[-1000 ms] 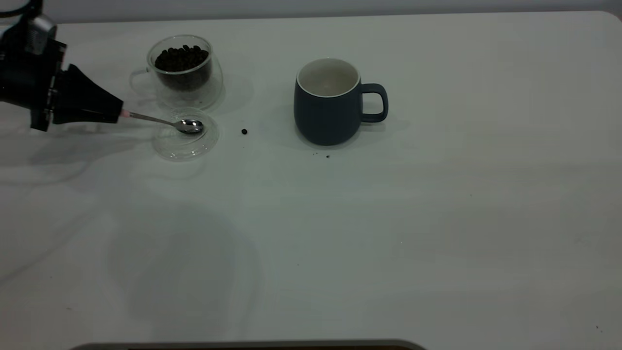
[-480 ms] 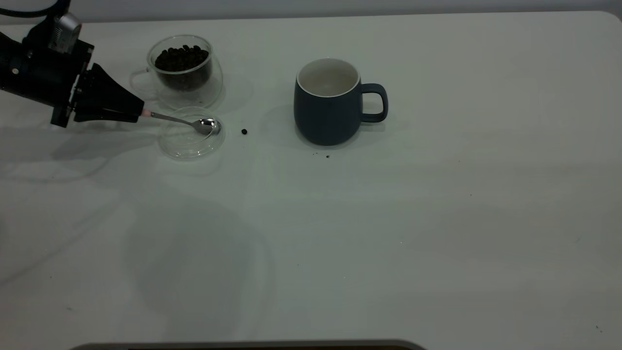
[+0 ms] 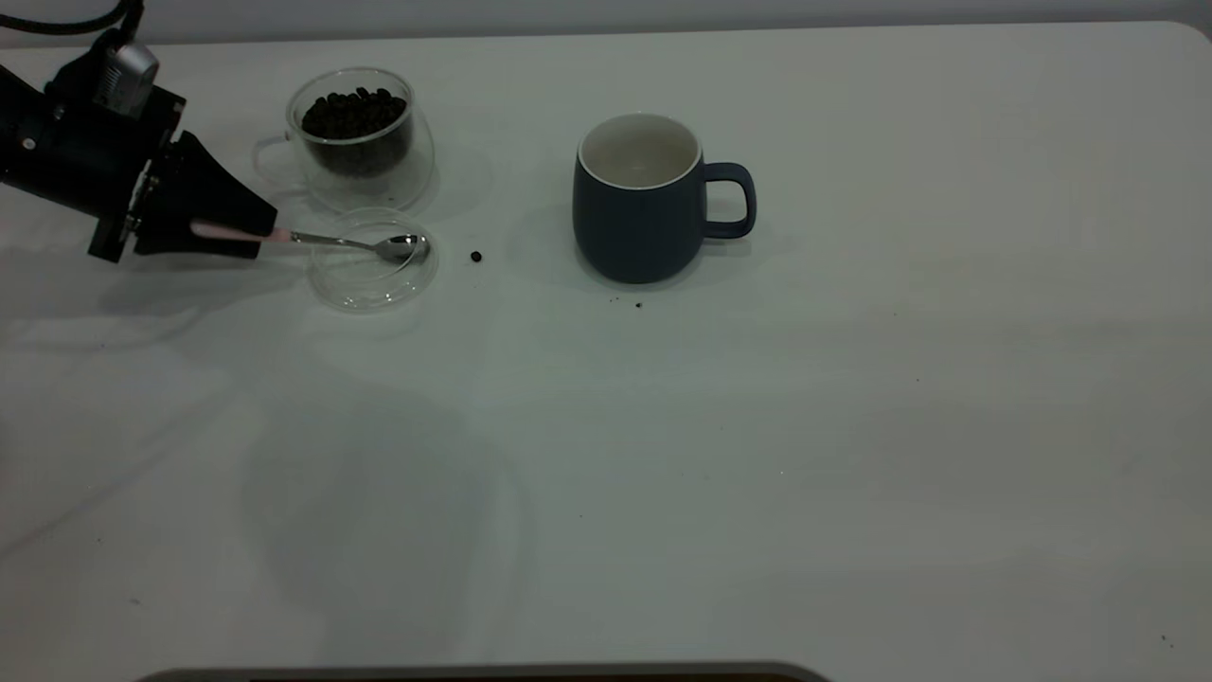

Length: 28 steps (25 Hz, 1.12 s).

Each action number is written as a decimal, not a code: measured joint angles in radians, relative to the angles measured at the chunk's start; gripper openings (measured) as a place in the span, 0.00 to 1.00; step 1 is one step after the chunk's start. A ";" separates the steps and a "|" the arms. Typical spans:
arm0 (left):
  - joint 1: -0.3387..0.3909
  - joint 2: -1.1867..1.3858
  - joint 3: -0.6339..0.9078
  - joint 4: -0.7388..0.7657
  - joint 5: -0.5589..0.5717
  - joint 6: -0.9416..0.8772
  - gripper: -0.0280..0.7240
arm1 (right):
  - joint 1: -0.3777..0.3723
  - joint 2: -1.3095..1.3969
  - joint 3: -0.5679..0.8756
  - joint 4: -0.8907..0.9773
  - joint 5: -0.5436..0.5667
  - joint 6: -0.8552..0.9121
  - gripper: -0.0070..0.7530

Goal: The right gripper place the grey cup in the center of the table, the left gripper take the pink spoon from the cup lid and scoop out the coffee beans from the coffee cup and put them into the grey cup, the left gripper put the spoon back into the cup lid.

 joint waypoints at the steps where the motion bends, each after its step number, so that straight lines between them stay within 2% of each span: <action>1: 0.002 0.000 0.000 0.010 0.000 -0.012 0.56 | 0.000 0.000 0.000 0.000 0.000 0.000 0.64; 4: 0.015 0.000 0.000 0.029 0.016 -0.039 0.70 | 0.000 0.000 0.000 0.000 0.000 0.000 0.64; 6: 0.031 -0.007 0.000 0.044 0.026 -0.048 0.76 | 0.000 0.000 0.000 0.003 0.000 0.000 0.64; 12: 0.115 -0.102 -0.002 0.058 0.092 -0.125 0.78 | 0.000 0.000 0.000 0.007 0.000 0.000 0.64; 17: 0.125 -0.291 -0.002 0.063 0.171 -0.188 0.78 | 0.000 0.000 0.000 0.008 0.000 0.000 0.64; 20: 0.092 -0.435 -0.002 0.108 0.182 -0.264 0.76 | 0.000 0.000 0.000 0.008 0.001 0.000 0.64; 23: 0.028 -0.597 -0.002 0.220 0.187 -0.338 0.73 | 0.000 0.000 0.000 0.008 0.001 0.000 0.64; 28: -0.133 -0.852 0.000 0.581 0.187 -0.635 0.72 | 0.000 0.000 0.000 0.009 0.001 0.000 0.64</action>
